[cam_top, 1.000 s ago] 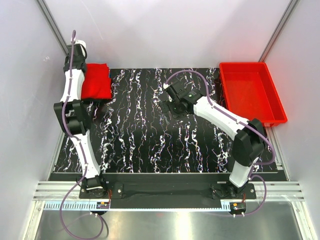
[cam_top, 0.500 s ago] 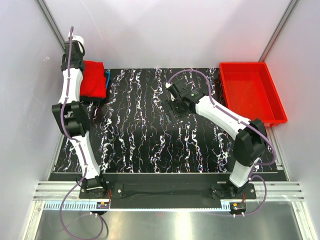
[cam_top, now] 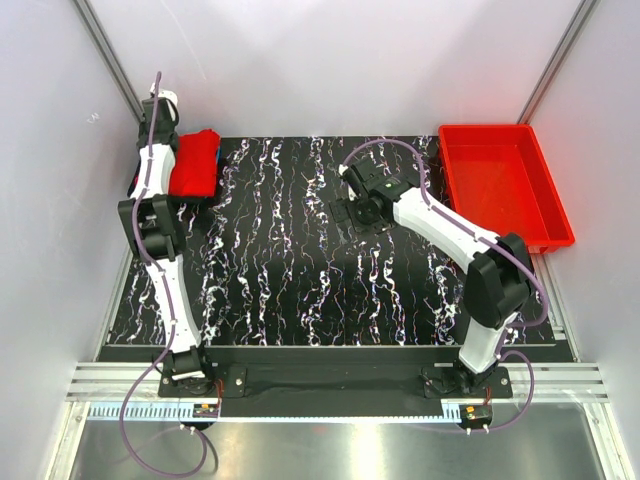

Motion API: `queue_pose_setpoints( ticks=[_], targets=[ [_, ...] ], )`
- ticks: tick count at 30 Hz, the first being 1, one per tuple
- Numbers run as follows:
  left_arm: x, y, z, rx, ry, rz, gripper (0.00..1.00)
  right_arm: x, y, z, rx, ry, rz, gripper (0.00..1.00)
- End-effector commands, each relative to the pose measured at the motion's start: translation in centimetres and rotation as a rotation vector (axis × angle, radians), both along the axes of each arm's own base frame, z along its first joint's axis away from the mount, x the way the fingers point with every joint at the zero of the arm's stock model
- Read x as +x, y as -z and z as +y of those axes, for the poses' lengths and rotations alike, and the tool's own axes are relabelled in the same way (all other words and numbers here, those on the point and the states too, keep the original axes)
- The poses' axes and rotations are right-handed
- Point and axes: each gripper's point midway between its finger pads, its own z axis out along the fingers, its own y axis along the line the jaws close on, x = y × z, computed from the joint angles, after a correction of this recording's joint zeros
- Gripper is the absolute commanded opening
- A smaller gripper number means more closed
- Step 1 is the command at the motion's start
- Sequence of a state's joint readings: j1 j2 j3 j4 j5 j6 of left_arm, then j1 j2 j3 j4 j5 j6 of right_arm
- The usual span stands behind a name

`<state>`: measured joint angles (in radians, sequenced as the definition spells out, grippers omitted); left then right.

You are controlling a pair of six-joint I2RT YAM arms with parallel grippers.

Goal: Fold and stack the t-shirts
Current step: Neatly place the folded tshirt to the corner

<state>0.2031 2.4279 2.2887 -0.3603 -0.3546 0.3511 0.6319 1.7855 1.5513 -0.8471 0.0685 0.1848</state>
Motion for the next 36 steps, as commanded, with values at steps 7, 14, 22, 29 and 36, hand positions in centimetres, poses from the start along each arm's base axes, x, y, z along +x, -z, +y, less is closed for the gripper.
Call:
queue_pose_setpoints(
  ticks=[7, 14, 22, 29, 36],
  targets=[
    [1.4, -5.1, 4.9, 0.065, -0.062, -0.19, 0.0, 0.7, 0.3, 0.3, 0.044, 0.037, 0.05, 1.0],
    [2.7, -3.7, 4.5, -0.018, -0.017, -0.221, 0.0, 1.0, 0.7, 0.5, 0.052, 0.047, 0.065, 1.0],
    [3.6, -3.1, 4.6, -0.054, -0.037, -0.264, 0.34, 0.4, 1.0, 0.8, 0.064, 0.038, 0.093, 1.0],
    [2.5, -12.9, 1.6, -0.051, -0.041, -0.42, 0.57, 0.4, -0.1, 0.8, 0.082, 0.04, 0.079, 1.0],
    [-1.5, -16.9, -6.0, -0.078, -0.011, -0.379, 0.58, -0.1, -3.3, 0.3, 0.13, 0.055, 0.004, 1.0]
  ],
)
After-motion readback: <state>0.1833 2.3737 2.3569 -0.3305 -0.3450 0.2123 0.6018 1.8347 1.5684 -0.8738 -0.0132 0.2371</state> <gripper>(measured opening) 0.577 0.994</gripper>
